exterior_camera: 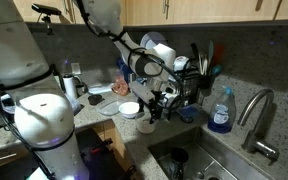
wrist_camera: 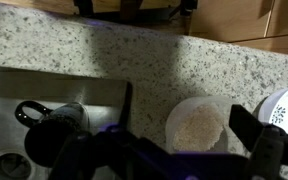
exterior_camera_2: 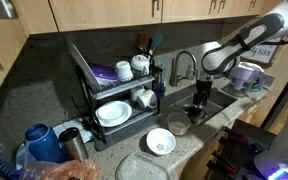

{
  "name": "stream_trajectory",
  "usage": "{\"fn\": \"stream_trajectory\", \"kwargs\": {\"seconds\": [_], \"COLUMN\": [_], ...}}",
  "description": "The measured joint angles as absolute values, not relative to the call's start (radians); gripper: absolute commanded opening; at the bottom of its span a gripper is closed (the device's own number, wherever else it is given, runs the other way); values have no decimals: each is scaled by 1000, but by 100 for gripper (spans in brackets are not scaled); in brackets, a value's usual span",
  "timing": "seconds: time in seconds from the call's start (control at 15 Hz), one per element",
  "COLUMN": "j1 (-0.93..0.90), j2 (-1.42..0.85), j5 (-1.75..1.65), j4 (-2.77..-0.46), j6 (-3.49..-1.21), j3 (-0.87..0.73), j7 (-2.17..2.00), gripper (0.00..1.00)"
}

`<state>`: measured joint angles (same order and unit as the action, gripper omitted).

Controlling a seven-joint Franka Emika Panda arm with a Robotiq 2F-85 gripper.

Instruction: Pour the contents in the clear bowl into the white bowl

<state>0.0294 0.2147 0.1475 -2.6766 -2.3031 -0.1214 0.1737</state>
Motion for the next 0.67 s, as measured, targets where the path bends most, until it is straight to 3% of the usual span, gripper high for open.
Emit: {"fn": "stream_trajectory", "kwargs": {"seconds": [0.67], "j1": [-10], "j2": [87], "j5": [297], "j4": [-2626], "j6": [-2357], "j3": [-110], "j7": [333], "gripper": [100]}}
